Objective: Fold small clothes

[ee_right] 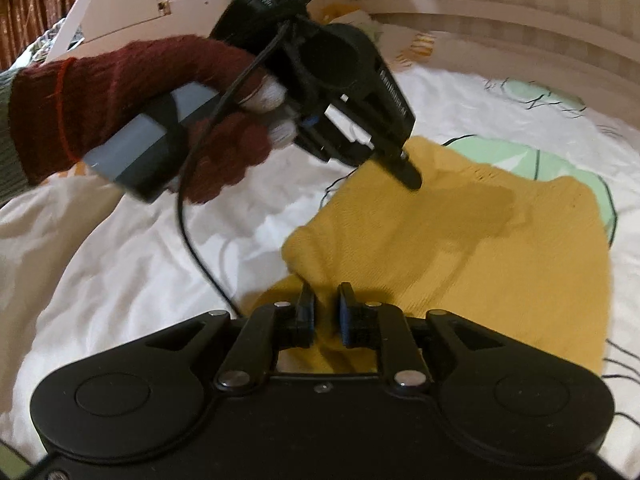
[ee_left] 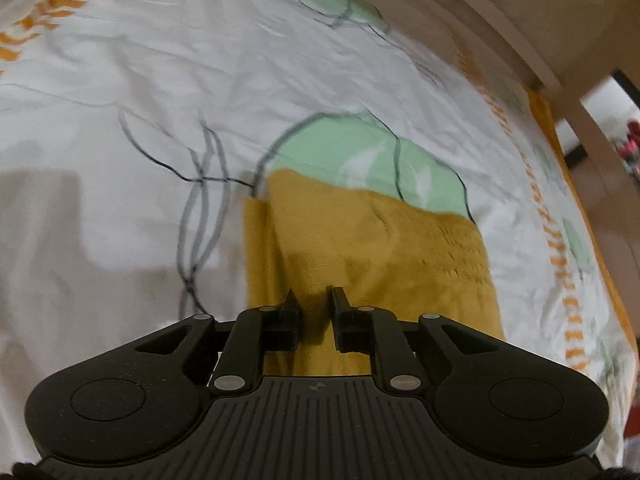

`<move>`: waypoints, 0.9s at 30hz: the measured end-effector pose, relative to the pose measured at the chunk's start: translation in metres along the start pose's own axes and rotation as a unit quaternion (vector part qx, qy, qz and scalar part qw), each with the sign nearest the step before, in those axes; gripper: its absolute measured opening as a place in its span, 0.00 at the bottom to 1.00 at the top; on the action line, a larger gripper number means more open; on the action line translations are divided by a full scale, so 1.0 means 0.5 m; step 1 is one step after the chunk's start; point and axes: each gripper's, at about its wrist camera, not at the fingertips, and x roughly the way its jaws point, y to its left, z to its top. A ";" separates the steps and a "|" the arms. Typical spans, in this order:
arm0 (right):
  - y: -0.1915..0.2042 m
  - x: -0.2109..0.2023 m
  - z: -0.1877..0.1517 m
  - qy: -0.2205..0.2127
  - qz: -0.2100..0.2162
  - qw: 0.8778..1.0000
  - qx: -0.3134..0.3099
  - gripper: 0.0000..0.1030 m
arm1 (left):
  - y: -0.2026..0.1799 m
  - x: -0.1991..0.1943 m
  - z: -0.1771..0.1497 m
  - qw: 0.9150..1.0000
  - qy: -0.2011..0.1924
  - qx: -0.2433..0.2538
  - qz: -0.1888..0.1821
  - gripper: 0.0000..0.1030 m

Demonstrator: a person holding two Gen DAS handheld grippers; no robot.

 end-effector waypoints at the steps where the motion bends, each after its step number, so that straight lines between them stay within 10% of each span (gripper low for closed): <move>1: 0.004 -0.004 -0.001 0.000 0.003 1.000 -0.001 0.24 | 0.005 -0.005 0.001 1.000 -0.007 -0.006 0.008 0.15; 6: 0.007 -0.034 -0.013 -0.007 0.046 0.999 0.007 0.46 | 0.021 -0.028 -0.006 0.998 -0.019 -0.014 0.056 0.17; 12: 0.003 -0.072 -0.014 -0.017 0.063 0.998 0.014 0.47 | 0.021 -0.075 -0.045 0.995 -0.015 0.002 0.094 0.18; 27: -0.039 -0.146 -0.066 -0.002 -0.082 0.995 -0.062 0.48 | -0.010 -0.115 -0.192 0.999 0.013 -0.031 -0.009 0.24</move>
